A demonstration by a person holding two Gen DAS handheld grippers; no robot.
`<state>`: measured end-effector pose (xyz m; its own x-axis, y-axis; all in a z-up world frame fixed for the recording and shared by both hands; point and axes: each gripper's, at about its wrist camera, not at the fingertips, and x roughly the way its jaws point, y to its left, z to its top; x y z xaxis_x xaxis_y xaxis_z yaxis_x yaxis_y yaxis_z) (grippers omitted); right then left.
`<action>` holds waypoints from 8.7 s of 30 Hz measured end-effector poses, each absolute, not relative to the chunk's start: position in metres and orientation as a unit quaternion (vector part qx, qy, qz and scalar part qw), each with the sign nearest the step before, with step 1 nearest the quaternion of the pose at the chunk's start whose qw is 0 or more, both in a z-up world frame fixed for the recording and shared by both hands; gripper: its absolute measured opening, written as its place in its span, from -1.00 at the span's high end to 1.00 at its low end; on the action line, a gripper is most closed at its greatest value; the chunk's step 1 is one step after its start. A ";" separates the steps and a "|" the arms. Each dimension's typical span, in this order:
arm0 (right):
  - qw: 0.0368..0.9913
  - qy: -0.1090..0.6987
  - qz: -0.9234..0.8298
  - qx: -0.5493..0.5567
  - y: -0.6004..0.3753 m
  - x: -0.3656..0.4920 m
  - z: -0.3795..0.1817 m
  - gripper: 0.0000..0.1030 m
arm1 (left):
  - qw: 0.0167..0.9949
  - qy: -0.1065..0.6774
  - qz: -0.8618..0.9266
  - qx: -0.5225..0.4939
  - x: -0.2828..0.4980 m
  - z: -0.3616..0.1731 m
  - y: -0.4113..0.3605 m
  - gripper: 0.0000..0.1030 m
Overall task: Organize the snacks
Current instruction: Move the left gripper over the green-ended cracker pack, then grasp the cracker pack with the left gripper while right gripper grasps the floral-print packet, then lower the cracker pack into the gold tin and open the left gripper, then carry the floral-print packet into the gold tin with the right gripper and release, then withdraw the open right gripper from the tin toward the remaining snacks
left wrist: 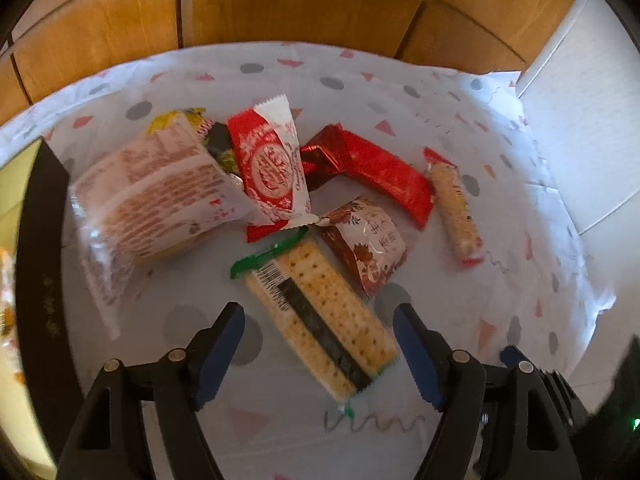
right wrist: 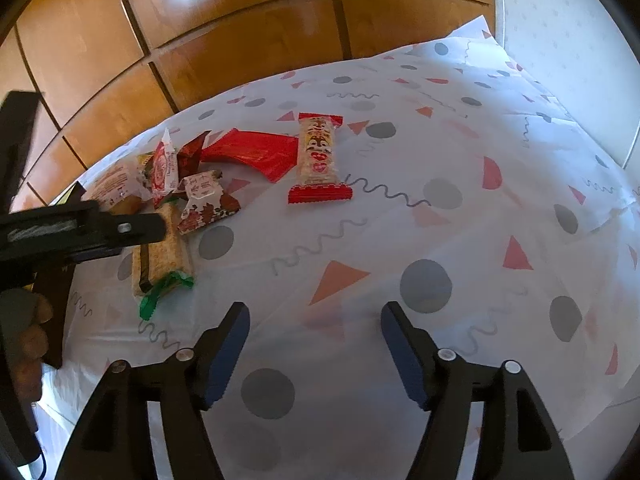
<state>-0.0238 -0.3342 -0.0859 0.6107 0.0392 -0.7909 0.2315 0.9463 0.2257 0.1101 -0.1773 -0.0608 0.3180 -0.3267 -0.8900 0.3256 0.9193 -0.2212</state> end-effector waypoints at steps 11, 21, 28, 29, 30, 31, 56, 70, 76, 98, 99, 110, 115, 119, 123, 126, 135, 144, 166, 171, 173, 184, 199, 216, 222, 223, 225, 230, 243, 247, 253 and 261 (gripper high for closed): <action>0.886 0.444 -0.016 0.132 -0.329 -0.018 -0.087 -0.73 | 0.820 0.521 -0.238 0.022 0.073 -0.066 -0.147 -0.03; 0.886 0.452 0.071 0.078 -0.310 0.023 -0.051 0.00 | 0.834 0.486 -0.259 0.020 0.018 -0.069 -0.098 -0.05; 0.877 0.459 0.137 -0.031 -0.267 0.078 -0.032 -0.03 | 0.834 0.484 -0.265 0.005 0.017 -0.069 -0.090 -0.07; 0.874 0.463 0.140 -0.041 -0.265 0.084 -0.033 -0.03 | 0.834 0.484 -0.264 0.004 0.017 -0.069 -0.090 -0.07; 0.868 0.471 0.143 -0.059 -0.260 0.094 -0.036 -0.04 | 0.835 0.484 -0.264 0.005 0.018 -0.070 -0.092 -0.08; 0.865 0.476 0.144 -0.070 -0.258 0.101 -0.039 -0.04 | 0.835 0.483 -0.264 0.005 0.017 -0.070 -0.091 -0.09; 0.882 0.458 0.103 0.050 -0.278 0.049 -0.081 0.53 | 0.849 0.457 -0.262 0.038 0.010 -0.060 -0.097 0.04; 0.893 0.438 0.094 0.050 -0.275 0.046 -0.085 0.51 | 0.853 0.443 -0.275 0.016 0.006 -0.039 -0.083 0.89; 0.894 0.433 0.096 0.060 -0.277 0.045 -0.086 0.51 | 0.851 0.451 -0.269 -0.002 0.008 -0.039 -0.079 -0.11; 0.893 0.427 0.130 0.066 -0.289 0.043 -0.087 0.53 | 0.810 0.484 -0.315 0.100 0.024 -0.063 -0.125 0.10; 0.894 0.425 0.129 0.063 -0.288 0.042 -0.087 0.52 | 0.813 0.482 -0.314 0.086 0.023 -0.060 -0.119 0.10; 0.898 0.423 0.113 0.046 -0.281 0.040 -0.086 0.52 | 0.873 0.405 -0.247 -0.116 0.038 0.020 0.014 0.09; 0.898 0.425 0.106 0.040 -0.276 0.040 -0.085 0.50 | 0.883 0.428 -0.123 -0.149 0.074 0.010 0.075 0.09; 0.898 0.426 0.104 0.040 -0.274 0.041 -0.085 0.50 | 0.877 0.448 -0.057 -0.164 0.106 -0.009 0.105 0.09; 0.897 0.428 0.101 0.040 -0.274 0.042 -0.085 0.50 | 0.866 0.467 -0.031 -0.175 0.136 -0.029 0.110 0.09; 0.897 0.429 0.100 0.043 -0.275 0.043 -0.086 0.50 | 0.861 0.478 -0.025 -0.171 0.156 -0.038 0.111 0.09; 0.897 0.429 0.098 0.044 -0.275 0.043 -0.086 0.50 | 0.869 0.470 -0.006 -0.155 0.187 -0.044 0.106 -0.19; 0.899 0.426 0.092 0.042 -0.274 0.041 -0.085 0.50 | 0.889 0.439 0.038 -0.126 0.126 -0.024 0.106 -0.24; 0.895 0.441 0.074 0.007 -0.252 0.043 -0.080 0.51 | 0.908 0.409 0.047 -0.085 0.026 -0.023 0.098 -0.37; 0.892 0.446 0.073 0.010 -0.246 0.044 -0.077 0.54 | 0.909 0.405 0.047 -0.085 0.023 -0.022 0.100 -0.37; 0.891 0.446 0.080 0.016 -0.243 0.044 -0.075 0.55 | 0.910 0.404 0.048 -0.083 0.021 -0.021 0.101 -0.37; 0.893 0.424 0.153 0.014 -0.203 0.038 -0.044 0.55 | 0.908 0.406 0.057 -0.086 0.019 -0.023 0.110 -0.37; 0.871 0.375 0.317 -0.031 -0.093 0.022 0.013 0.54 | 0.907 0.399 0.082 -0.106 0.013 -0.023 0.131 -0.37; 0.838 0.416 0.326 -0.135 -0.020 0.026 -0.017 0.45 | 0.902 0.410 0.088 -0.107 0.009 -0.033 0.137 -0.37; 0.860 0.392 0.314 -0.094 -0.040 0.020 -0.004 0.45 | 0.905 0.407 0.083 -0.096 0.009 -0.030 0.131 -0.37; 0.864 0.388 0.309 -0.085 -0.045 0.019 -0.002 0.45 | 0.906 0.406 0.082 -0.093 0.008 -0.029 0.129 -0.37; 0.871 0.384 0.299 -0.066 -0.054 0.018 0.002 0.45 | 0.907 0.403 0.079 -0.089 0.008 -0.027 0.126 -0.37; 0.886 0.377 0.268 -0.024 -0.079 0.019 0.008 0.41 | 0.912 0.397 0.073 -0.076 0.006 -0.021 0.118 -0.37; 0.893 0.413 0.179 0.034 -0.152 0.024 -0.015 0.40 | 0.919 0.388 0.048 -0.039 0.003 -0.013 0.092 -0.37; 0.892 0.423 0.154 0.040 -0.168 0.023 -0.023 0.40 | 0.920 0.389 0.041 -0.030 0.003 -0.012 0.085 -0.37; 0.890 0.438 0.119 0.045 -0.189 0.022 -0.037 0.41 | 0.920 0.390 0.031 -0.018 0.003 -0.011 0.074 -0.37; 0.883 0.460 0.082 0.051 -0.212 0.021 -0.053 0.40 | 0.920 0.391 0.019 -0.004 0.005 -0.011 0.063 -0.37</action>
<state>0.0211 -0.2122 -0.0528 0.5639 0.1914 -0.8033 -0.0968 0.9814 0.1659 0.0052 0.0633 -0.0111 0.6930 0.0316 -0.7203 -0.0381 0.9992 0.0072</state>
